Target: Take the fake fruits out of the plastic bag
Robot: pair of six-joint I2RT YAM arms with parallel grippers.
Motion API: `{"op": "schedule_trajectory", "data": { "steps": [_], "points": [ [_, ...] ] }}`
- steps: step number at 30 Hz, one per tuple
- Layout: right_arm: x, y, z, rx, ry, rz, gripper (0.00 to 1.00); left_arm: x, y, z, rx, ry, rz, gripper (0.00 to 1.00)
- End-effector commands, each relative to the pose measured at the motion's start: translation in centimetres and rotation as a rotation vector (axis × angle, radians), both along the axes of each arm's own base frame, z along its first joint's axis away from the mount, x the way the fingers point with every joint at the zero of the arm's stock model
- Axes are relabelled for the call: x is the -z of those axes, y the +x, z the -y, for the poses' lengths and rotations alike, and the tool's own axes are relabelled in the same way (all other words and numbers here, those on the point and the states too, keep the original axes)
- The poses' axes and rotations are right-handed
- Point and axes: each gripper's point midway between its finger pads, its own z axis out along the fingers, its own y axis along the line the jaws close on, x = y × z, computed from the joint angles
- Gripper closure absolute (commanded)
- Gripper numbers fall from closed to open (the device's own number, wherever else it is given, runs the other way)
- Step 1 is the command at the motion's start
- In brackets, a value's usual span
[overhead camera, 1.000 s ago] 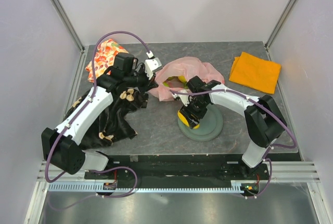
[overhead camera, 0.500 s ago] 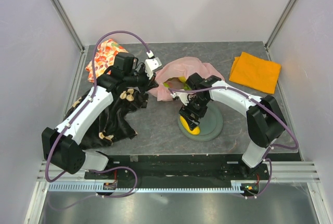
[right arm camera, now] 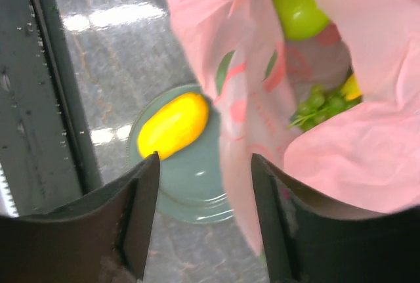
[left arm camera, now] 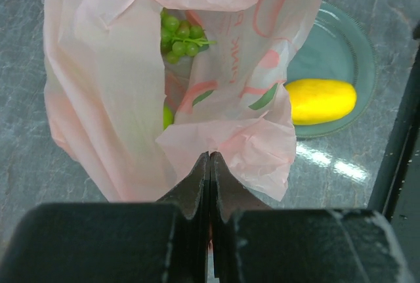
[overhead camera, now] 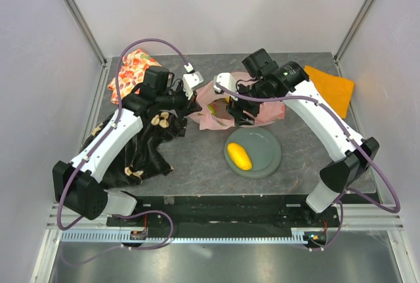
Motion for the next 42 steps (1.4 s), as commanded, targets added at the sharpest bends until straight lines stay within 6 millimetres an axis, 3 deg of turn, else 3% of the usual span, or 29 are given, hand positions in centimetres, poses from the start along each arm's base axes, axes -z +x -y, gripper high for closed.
{"op": "schedule_trajectory", "data": {
  "steps": [1, 4, 7, 11, 12, 14, 16, 17, 19, 22, 25, 26, 28, 29, 30, 32, 33, 36, 39, 41, 42],
  "points": [
    [2.6, 2.2, -1.6, -0.025, 0.008, -0.006, 0.44, -2.2, 0.0, 1.1, 0.021, -0.09, -0.004, 0.98],
    [5.4, 4.4, -2.3, 0.039, -0.004, 0.011, 0.55, -2.5, -0.3, 1.4, 0.037, -0.11, -0.019, 0.98],
    [7.4, 7.4, -3.0, 0.138, -0.027, 0.033, 0.58, -2.3, -0.6, 1.6, 0.041, -0.12, -0.04, 0.98],
    [9.5, 11.0, -4.1, 0.26, -0.029, 0.055, 0.57, -1.6, -1.0, 1.5, 0.037, -0.121, -0.063, 0.98],
    [9.2, 12.1, -4.5, 0.282, -0.017, 0.084, 0.56, -1.6, -1.1, 1.4, 0.037, -0.122, -0.063, 0.98],
    [11.1, 13.8, -4.2, 0.348, -0.072, 0.091, 0.56, -1.4, -1.4, 1.4, 0.04, -0.123, -0.074, 0.98],
    [11.2, 15.8, -3.7, 0.416, -0.091, 0.128, 0.55, -1.0, -1.7, 1.4, 0.047, -0.123, -0.087, 0.98],
    [12.4, 16.2, -3.8, 0.446, -0.097, 0.098, 0.55, -0.9, -1.8, 1.4, 0.052, -0.123, -0.088, 0.98],
    [11.9, 17.4, -3.4, 0.493, -0.072, 0.082, 0.55, -0.5, -2.1, 1.3, 0.054, -0.118, -0.102, 0.98],
    [10.8, 16.5, -3.9, 0.437, -0.007, -0.002, 0.55, -0.3, -2.4, 1.2, 0.057, -0.107, -0.105, 0.98],
    [8.4, 13.6, -4.2, 0.287, 0.062, -0.062, 0.54, -0.1, -2.7, 1.1, 0.07, -0.103, -0.114, 0.98],
    [6.9, 12.8, -3.8, 0.276, 0.077, -0.052, 0.54, 0.1, -2.9, 1.1, 0.074, -0.101, -0.119, 0.98],
    [7.0, 11.3, -2.7, 0.252, 0.05, -0.061, 0.54, 0.6, -3.5, 0.9, 0.08, -0.094, -0.142, 0.98],
    [5.8, 10.5, -2.0, 0.254, 0.051, -0.044, 0.54, 0.6, -3.9, 0.8, 0.088, -0.094, -0.142, 0.98],
    [6.9, 9.8, -0.9, 0.278, 0.002, -0.053, 0.54, 0.8, -4.2, 0.7, 0.096, -0.091, -0.146, 0.98],
    [6.5, 8.6, 0.4, 0.326, -0.015, -0.053, 0.53, 1.8, -5.1, 0.3, 0.11, -0.07, -0.159, 0.98],
    [8.1, 7.3, 1.3, 0.336, -0.055, -0.092, 0.53, 1.8, -5.4, 0.1, 0.11, -0.065, -0.152, 0.98],
    [10.0, 4.7, 2.9, 0.353, -0.11, -0.134, 0.55, 2.2, -5.9, -0.3, 0.109, -0.052, -0.146, 0.98],
    [10.7, 4.5, 3.2, 0.388, -0.124, -0.135, 0.57, 2.3, -6.0, -0.4, 0.111, -0.052, -0.148, 0.98],
    [9.7, 5.7, 2.0, 0.401, -0.06, -0.106, 0.58, 1.9, -5.8, -0.2, 0.116, -0.056, -0.141, 0.98],
    [8.1, 6.8, 1.2, 0.404, -0.014, -0.07, 0.58, 1.9, -5.8, -0.2, 0.117, -0.057, -0.141, 0.98]
  ]
}}
